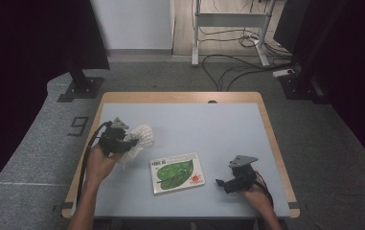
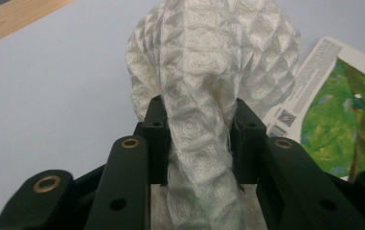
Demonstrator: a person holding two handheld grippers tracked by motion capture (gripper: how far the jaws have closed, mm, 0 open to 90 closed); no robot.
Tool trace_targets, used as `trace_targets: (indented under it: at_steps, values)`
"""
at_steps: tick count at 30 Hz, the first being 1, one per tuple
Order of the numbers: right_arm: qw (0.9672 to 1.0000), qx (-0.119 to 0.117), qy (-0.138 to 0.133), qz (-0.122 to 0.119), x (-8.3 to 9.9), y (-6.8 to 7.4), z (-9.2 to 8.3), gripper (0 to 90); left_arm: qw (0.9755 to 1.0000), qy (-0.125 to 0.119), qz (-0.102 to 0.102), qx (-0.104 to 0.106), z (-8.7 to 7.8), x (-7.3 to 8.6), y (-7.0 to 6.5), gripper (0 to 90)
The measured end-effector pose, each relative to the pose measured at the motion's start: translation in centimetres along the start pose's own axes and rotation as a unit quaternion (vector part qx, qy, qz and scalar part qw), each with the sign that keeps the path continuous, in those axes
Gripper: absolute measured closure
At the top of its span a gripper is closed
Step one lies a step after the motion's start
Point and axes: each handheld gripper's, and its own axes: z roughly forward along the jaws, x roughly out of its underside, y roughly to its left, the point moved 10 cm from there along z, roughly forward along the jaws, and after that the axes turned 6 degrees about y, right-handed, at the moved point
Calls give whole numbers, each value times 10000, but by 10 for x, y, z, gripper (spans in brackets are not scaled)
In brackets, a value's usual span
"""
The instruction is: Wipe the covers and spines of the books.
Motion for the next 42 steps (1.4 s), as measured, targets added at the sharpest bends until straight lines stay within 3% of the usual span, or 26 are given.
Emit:
trace_targets:
  at_steps: [10,18,28,42]
  values:
    - [10000,-8,2,-10,0,0,0,30,9994,61,-300,-159,0,18,25,655]
    - [10000,-9,3,-10,0,0,0,30,9982,152,-523,-232,12,35,38,654]
    - [10000,-8,2,-9,0,0,0,30,9970,312,-677,-205,39,54,41,642]
    - [10000,-2,1,-10,0,0,0,30,9963,526,-658,-147,66,67,36,608]
